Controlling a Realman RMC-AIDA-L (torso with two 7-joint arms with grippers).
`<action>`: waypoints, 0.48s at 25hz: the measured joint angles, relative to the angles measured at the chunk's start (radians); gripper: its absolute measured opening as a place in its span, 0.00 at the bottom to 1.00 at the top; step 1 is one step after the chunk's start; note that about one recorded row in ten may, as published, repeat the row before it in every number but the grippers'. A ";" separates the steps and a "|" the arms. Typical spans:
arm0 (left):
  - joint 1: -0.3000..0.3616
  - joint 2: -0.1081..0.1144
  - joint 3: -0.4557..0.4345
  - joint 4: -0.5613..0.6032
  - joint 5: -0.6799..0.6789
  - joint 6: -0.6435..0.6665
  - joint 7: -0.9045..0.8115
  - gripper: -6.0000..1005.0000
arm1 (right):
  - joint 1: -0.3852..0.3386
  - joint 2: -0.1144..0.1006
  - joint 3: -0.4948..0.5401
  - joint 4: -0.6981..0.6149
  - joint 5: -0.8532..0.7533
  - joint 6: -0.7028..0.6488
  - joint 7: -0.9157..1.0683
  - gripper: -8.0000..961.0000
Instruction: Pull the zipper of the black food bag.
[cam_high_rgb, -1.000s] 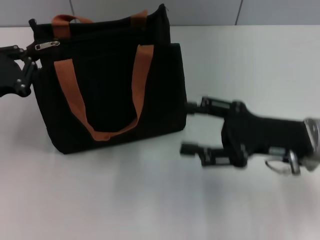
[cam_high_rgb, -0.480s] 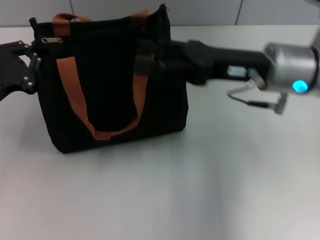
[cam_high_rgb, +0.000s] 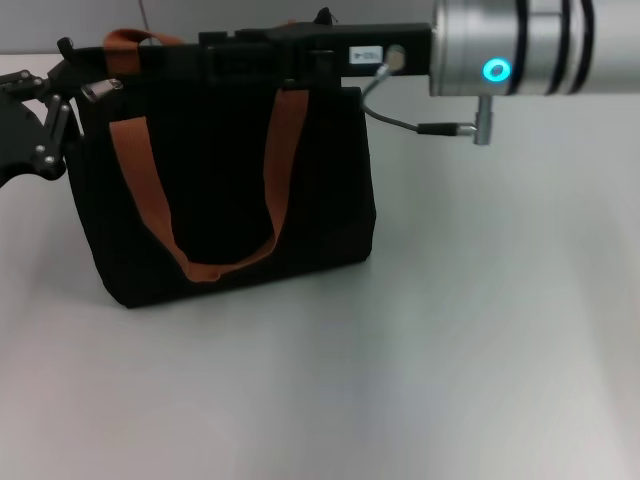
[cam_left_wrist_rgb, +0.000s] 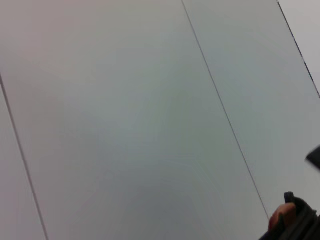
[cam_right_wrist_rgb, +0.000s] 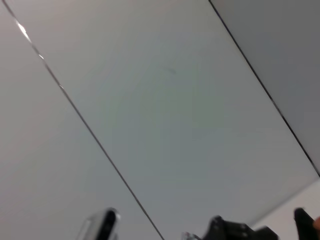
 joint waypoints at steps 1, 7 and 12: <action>0.004 0.000 0.000 -0.005 -0.006 0.016 0.011 0.04 | 0.010 0.000 -0.043 -0.028 0.000 0.040 0.051 0.83; 0.007 0.001 0.000 -0.020 -0.007 0.025 0.033 0.05 | 0.043 0.000 -0.096 -0.050 0.000 0.097 0.157 0.80; 0.008 0.001 0.000 -0.038 -0.022 0.029 0.063 0.05 | 0.067 -0.001 -0.104 -0.057 -0.023 0.106 0.209 0.78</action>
